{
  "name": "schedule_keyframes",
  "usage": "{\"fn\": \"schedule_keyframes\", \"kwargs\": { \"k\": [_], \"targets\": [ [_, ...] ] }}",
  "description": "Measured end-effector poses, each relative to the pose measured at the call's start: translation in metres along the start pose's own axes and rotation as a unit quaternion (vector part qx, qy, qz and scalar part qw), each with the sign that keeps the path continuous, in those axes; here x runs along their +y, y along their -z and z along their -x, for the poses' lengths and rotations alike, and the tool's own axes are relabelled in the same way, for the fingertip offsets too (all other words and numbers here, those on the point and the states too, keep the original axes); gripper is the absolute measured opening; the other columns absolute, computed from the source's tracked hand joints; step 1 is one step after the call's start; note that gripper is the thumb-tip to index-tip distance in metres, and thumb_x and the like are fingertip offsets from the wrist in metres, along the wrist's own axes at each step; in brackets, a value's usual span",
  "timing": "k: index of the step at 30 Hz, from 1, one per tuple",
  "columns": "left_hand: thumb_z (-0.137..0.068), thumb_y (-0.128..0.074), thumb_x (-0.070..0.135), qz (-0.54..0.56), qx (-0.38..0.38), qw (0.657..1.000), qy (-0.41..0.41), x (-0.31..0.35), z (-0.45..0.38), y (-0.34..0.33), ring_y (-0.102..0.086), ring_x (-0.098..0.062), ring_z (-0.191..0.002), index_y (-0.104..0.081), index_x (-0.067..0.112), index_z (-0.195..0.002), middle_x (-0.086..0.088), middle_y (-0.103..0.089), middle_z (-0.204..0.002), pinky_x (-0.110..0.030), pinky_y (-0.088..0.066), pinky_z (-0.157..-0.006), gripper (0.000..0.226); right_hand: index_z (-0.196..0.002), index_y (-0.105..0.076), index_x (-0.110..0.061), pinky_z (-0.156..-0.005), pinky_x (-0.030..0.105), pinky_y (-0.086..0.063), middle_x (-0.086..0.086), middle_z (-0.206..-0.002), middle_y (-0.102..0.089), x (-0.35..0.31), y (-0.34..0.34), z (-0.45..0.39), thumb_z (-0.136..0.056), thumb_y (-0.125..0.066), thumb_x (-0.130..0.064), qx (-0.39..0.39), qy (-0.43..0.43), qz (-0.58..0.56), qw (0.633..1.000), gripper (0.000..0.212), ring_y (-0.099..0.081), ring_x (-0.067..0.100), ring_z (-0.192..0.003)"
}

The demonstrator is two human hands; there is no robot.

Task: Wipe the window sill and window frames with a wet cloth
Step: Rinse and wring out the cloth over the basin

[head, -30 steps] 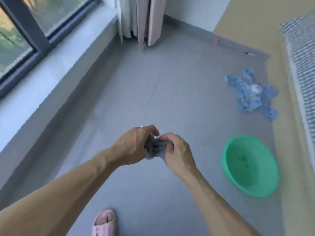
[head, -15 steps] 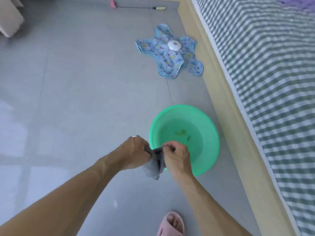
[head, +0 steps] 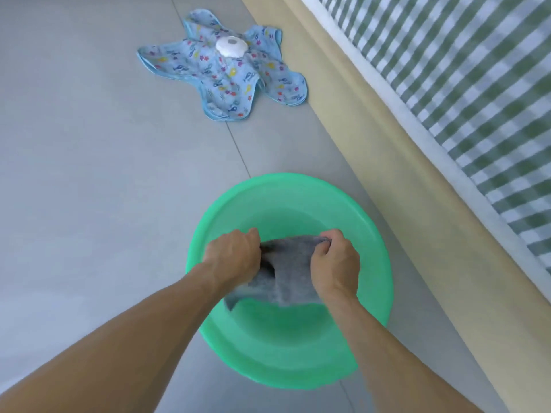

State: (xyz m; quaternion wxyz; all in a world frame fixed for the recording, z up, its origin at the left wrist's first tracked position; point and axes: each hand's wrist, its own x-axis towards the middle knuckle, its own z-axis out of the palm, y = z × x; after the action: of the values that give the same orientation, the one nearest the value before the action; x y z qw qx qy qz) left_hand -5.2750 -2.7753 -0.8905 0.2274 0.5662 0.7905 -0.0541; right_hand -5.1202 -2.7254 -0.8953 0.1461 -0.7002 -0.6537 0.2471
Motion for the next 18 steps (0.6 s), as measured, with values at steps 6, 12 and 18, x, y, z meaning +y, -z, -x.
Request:
{"fn": "schedule_keyframes", "kwargs": {
  "k": [6, 12, 18],
  "targets": [
    [-0.088, -0.063, 0.043, -0.128, 0.19, 0.973, -0.021, -0.005, -0.056, -0.053, -0.059, -0.028, -0.098, -0.055, 0.017, -0.108, -0.006, -0.063, -0.107, -0.038, -0.037, -0.078, 0.034, -0.12, -0.055, -0.012, -0.083, 0.043, -0.043, 0.012, -0.116, -0.058, 0.039, -0.054, -0.052, -0.091, -0.055, -0.017, 0.02, 0.113, 0.197, 0.974, 0.029, -0.054, 0.035, -0.107],
    [-0.09, -0.038, 0.038, -0.05, 0.193, 0.978, -0.062, -0.003, -0.065, -0.126, -0.051, -0.032, -0.126, -0.064, 0.017, -0.12, -0.01, -0.062, -0.127, -0.049, -0.031, -0.104, 0.045, -0.123, -0.061, -0.021, -0.094, 0.052, -0.047, 0.008, -0.128, -0.062, 0.047, -0.108, -0.047, -0.086, -0.039, -0.037, 0.033, 0.235, 0.248, 0.939, 0.046, -0.056, 0.031, -0.12],
    [-0.091, -0.015, 0.052, -0.061, 0.183, 0.979, -0.062, -0.006, -0.078, -0.139, -0.023, -0.034, -0.147, -0.037, 0.021, -0.15, -0.013, -0.027, -0.158, -0.046, -0.01, -0.114, 0.07, -0.14, -0.053, -0.025, -0.102, 0.058, -0.043, 0.005, -0.154, -0.04, 0.077, -0.122, -0.049, -0.092, -0.027, -0.046, -0.023, 0.214, 0.278, 0.936, 0.058, -0.039, 0.025, -0.142]
  ]
}}
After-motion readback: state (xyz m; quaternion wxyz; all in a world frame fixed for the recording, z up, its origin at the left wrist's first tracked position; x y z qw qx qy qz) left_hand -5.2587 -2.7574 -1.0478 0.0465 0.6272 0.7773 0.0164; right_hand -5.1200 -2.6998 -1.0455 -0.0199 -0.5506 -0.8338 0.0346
